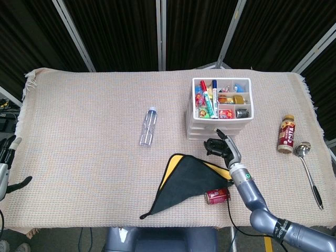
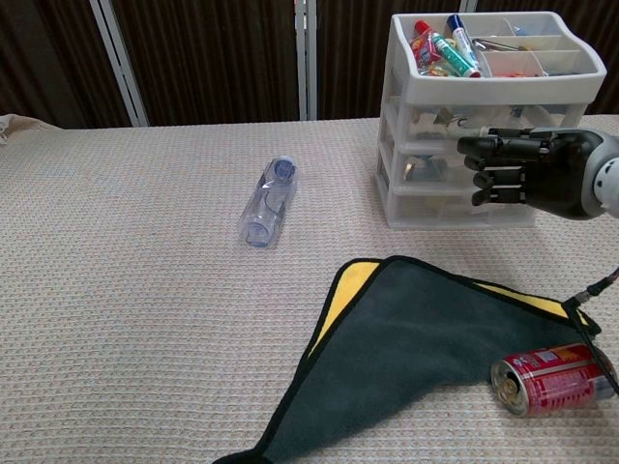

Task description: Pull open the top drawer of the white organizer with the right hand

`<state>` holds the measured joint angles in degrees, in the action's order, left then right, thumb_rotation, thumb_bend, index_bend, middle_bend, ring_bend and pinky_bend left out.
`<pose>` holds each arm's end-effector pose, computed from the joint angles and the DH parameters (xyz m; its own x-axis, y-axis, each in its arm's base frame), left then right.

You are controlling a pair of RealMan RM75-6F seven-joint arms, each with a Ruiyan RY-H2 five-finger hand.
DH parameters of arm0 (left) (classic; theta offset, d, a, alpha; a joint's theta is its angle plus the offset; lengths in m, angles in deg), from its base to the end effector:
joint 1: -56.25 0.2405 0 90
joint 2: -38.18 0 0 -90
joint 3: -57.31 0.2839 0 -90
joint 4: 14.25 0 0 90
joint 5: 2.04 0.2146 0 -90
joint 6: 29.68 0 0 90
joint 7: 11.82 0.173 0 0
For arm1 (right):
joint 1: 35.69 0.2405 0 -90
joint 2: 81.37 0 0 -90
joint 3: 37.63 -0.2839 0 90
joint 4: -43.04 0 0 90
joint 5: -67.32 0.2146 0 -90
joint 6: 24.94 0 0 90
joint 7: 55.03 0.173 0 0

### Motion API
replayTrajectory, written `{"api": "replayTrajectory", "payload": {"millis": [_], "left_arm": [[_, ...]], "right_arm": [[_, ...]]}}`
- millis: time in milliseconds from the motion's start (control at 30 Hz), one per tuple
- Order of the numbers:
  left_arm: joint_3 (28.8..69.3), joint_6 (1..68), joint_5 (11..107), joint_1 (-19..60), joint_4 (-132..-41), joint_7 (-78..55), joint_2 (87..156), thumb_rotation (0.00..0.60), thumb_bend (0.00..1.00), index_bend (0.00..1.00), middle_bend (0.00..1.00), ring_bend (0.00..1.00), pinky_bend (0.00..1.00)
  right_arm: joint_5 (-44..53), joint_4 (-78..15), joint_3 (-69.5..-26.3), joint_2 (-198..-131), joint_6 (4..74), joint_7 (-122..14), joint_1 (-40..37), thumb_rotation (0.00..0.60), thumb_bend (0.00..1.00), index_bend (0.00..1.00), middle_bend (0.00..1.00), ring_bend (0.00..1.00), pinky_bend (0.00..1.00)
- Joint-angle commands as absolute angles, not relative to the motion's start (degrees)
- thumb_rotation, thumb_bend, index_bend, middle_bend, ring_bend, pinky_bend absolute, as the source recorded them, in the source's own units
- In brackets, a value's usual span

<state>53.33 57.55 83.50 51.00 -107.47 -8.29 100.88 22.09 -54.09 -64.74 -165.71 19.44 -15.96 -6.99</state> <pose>-0.3312 0.2186 0.1837 0.4565 -0.0586 0.8878 0.8891 -0.0065 -0.4576 -0.1958 -0.3742 0.0050 -0.8698 -0.1997 0.4511 -0.4933 0.3670 -0.7887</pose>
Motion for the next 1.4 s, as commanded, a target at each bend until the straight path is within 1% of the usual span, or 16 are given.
{"api": "replayTrajectory", "payload": {"millis": [33, 233, 500, 633, 900, 1133, 1400], "left_arm": [[53.3, 57.5, 83.5, 51.0, -107.4, -8.4, 100.8, 0.600, 0.10, 0.00, 0.00, 0.00, 0.00], [53.4, 57.5, 83.7, 51.0, -107.6, -8.4, 100.7, 0.600, 0.10, 0.00, 0.00, 0.00, 0.00], [53.6, 57.9, 84.2, 51.1, -107.9, -8.1, 100.7, 0.600, 0.10, 0.00, 0.00, 0.00, 0.00], [53.6, 57.8, 84.1, 51.0, -107.9, -8.0, 100.7, 0.600, 0.10, 0.00, 0.00, 0.00, 0.00], [53.5, 57.4, 83.9, 50.9, -107.6, -8.2, 100.7, 0.600, 0.10, 0.00, 0.00, 0.00, 0.00], [53.6, 57.3, 83.8, 50.9, -107.5, -8.3, 100.7, 0.600, 0.10, 0.00, 0.00, 0.00, 0.00], [53.6, 57.5, 84.0, 50.9, -107.7, -8.1, 100.7, 0.600, 0.10, 0.00, 0.00, 0.00, 0.00]], "right_arm": [[22.6, -54.0, -64.5, -166.1, 21.0, -17.2, -7.0, 0.600, 0.35, 0.18, 0.72, 0.74, 0.62], [25.0, -55.7, -63.8, -166.1, 24.3, -20.2, -7.6, 0.600, 0.35, 0.18, 0.72, 0.74, 0.62], [26.2, -56.2, -64.1, -165.8, 24.2, -21.0, -7.9, 0.600, 0.35, 0.18, 0.72, 0.74, 0.62], [26.1, -56.4, -64.6, -165.7, 23.5, -20.4, -7.9, 0.600, 0.35, 0.18, 0.72, 0.74, 0.62], [25.9, -55.6, -66.7, -165.6, 17.0, -15.3, -7.7, 0.600, 0.35, 0.20, 0.72, 0.74, 0.62], [25.5, -55.1, -67.2, -165.6, 15.2, -13.7, -7.9, 0.600, 0.36, 0.26, 0.72, 0.74, 0.62], [24.0, -55.8, -67.1, -165.2, 14.2, -12.5, -8.8, 0.600, 0.36, 0.28, 0.72, 0.74, 0.62]]}}
